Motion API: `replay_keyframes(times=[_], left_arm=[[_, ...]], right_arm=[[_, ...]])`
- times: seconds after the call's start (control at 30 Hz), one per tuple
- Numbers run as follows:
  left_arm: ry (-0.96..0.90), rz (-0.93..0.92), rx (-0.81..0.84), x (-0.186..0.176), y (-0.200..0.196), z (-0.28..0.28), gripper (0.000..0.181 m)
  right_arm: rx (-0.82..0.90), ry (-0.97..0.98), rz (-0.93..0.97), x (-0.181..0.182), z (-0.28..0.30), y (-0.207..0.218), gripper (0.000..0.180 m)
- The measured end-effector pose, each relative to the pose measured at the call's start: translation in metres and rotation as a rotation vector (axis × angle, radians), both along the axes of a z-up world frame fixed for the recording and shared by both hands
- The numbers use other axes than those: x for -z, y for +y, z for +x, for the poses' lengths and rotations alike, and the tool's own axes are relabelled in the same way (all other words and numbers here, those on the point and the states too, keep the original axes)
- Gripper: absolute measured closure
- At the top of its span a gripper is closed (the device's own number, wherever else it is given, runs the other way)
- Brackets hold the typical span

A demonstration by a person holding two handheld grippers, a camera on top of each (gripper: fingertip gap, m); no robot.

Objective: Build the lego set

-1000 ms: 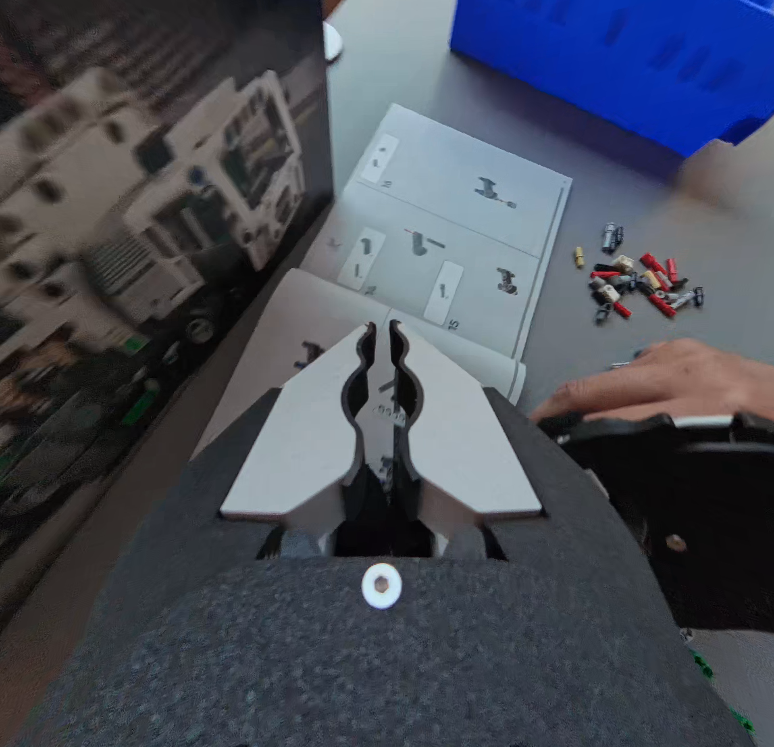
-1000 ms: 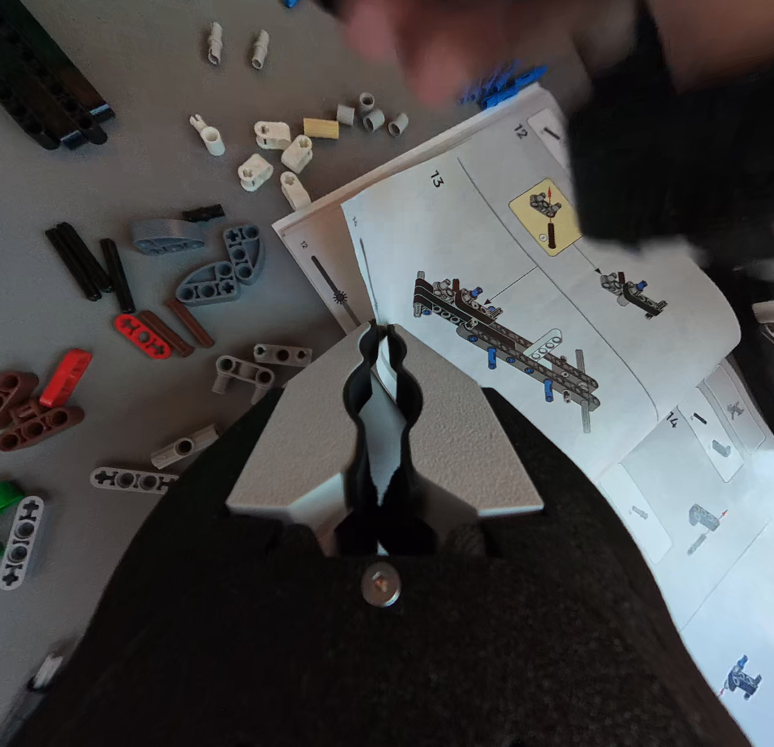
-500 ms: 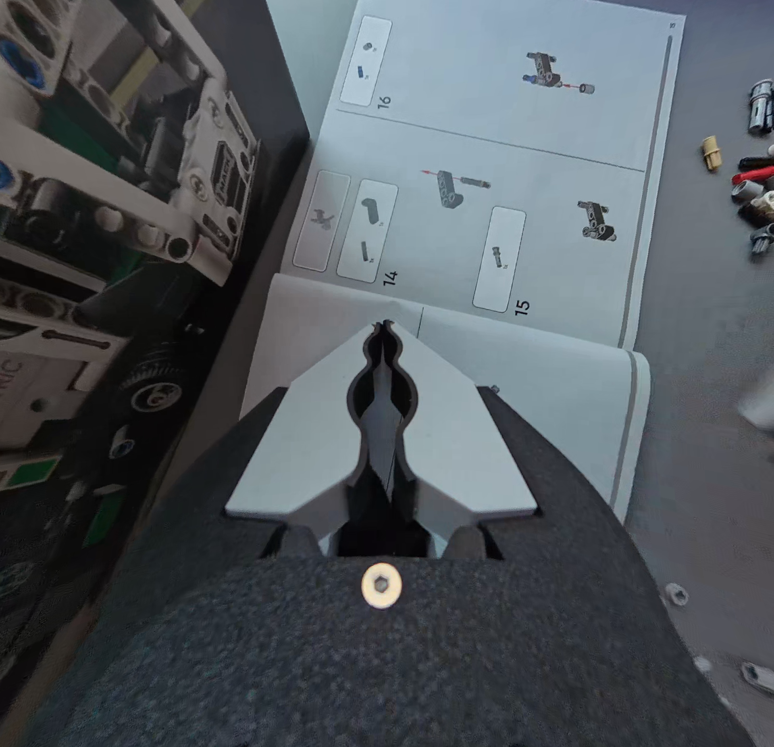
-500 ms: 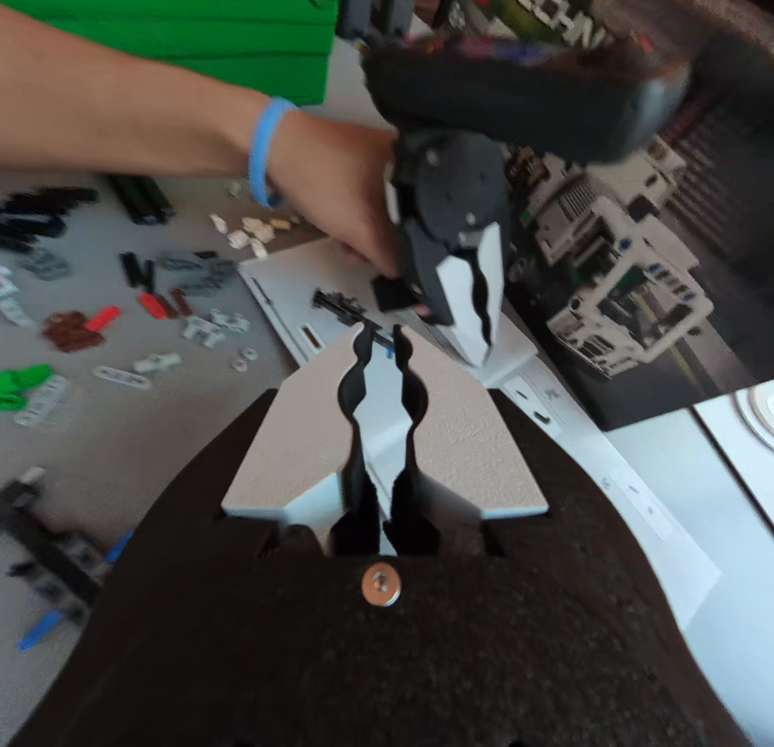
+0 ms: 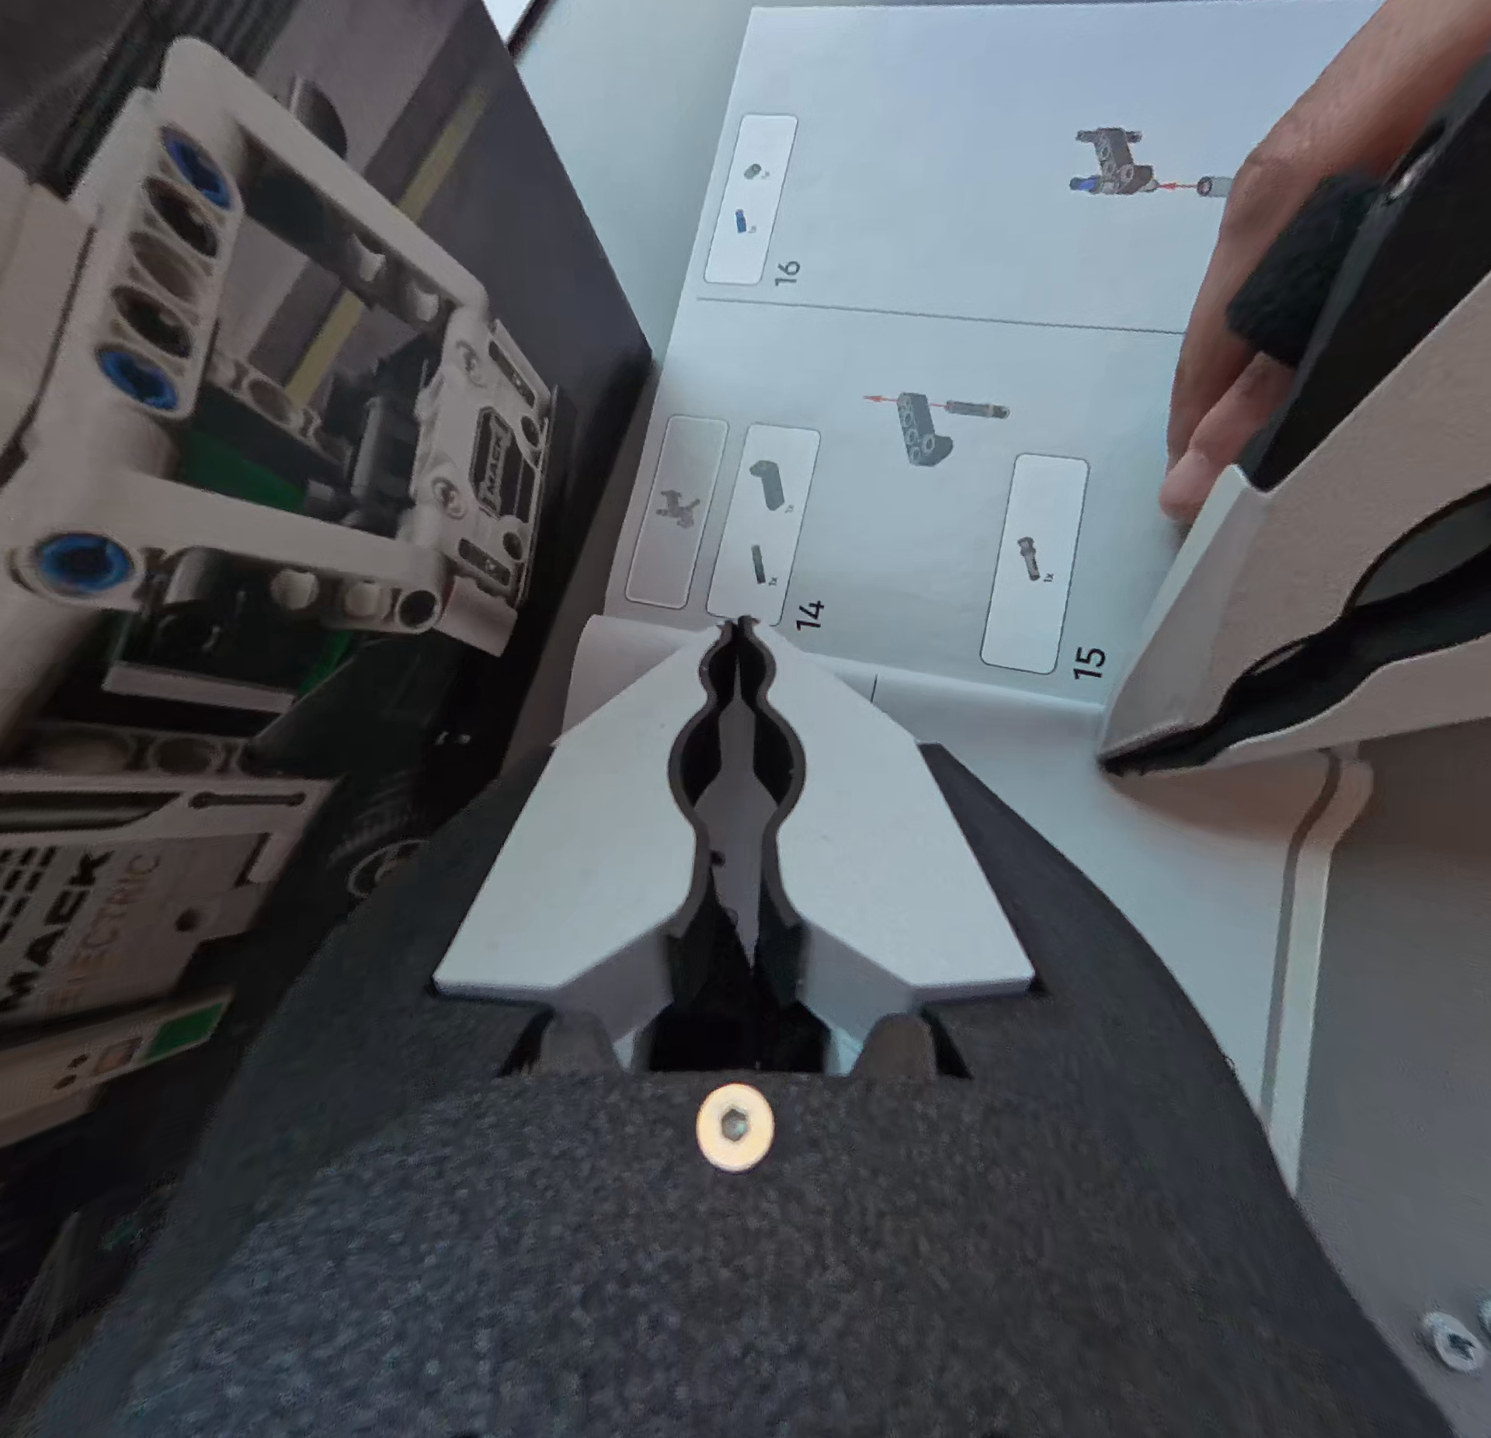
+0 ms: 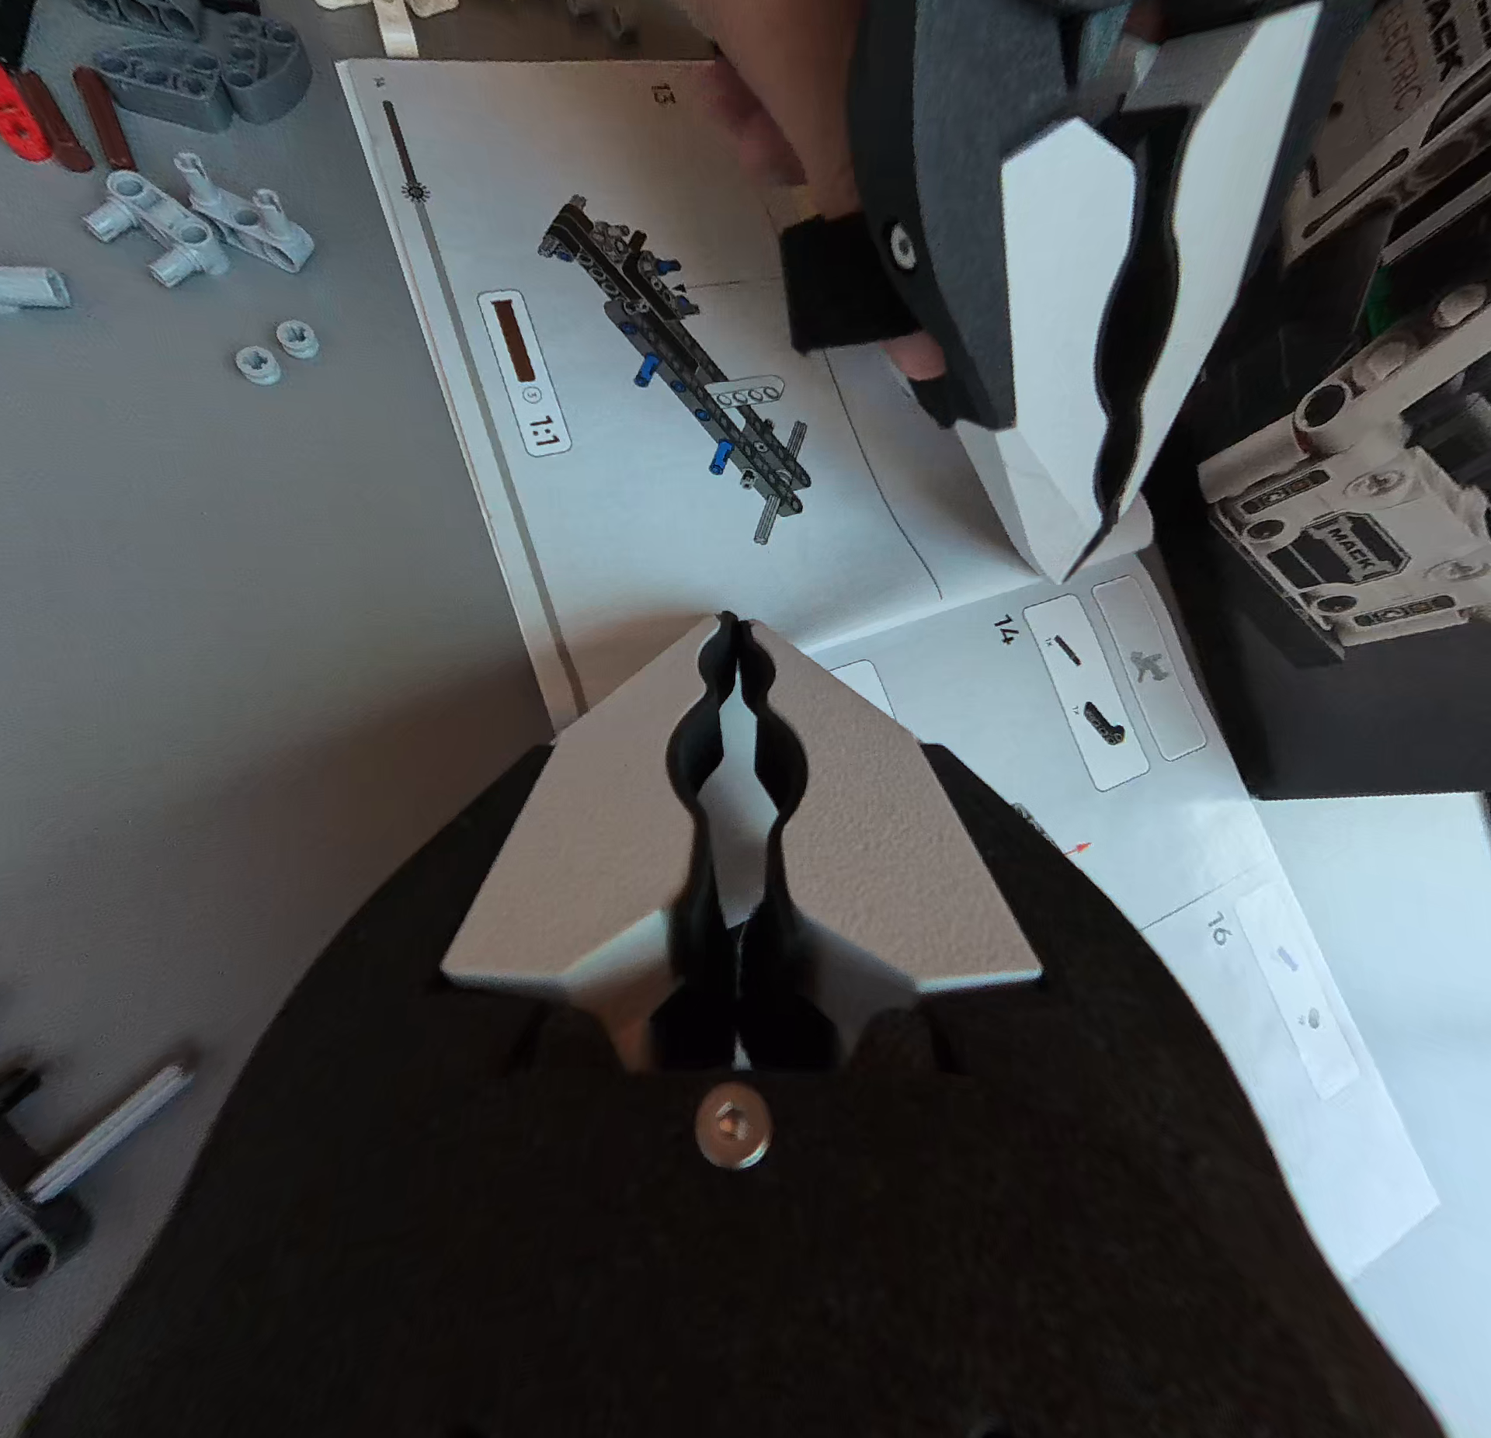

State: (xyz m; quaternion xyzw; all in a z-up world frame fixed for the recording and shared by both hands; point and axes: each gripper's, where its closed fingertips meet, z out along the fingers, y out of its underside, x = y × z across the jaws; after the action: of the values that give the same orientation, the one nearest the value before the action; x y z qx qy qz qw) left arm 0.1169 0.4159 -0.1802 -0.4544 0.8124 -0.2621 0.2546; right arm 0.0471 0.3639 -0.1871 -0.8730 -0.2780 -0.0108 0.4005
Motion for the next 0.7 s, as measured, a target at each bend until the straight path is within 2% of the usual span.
replay_keyframes(times=[0.2,0.33,0.5,0.7], left_arm=[[0.011,-0.052,-0.015,0.005,0.005,0.007,0.181],[-0.068,-0.076,-0.026,-0.018,0.007,0.01,0.181],[0.02,-0.01,-0.015,0.006,0.015,0.006,0.181],[0.027,0.024,-0.02,0.007,0.015,0.008,0.181]], right_arm=[[0.022,0.043,0.001,0.0,0.0,0.0,0.18],[0.029,0.071,-0.016,0.0,0.0,0.0,0.18],[0.024,0.047,-0.023,0.001,0.0,0.0,0.18],[0.036,0.065,-0.032,0.003,-0.003,0.001,0.18]])
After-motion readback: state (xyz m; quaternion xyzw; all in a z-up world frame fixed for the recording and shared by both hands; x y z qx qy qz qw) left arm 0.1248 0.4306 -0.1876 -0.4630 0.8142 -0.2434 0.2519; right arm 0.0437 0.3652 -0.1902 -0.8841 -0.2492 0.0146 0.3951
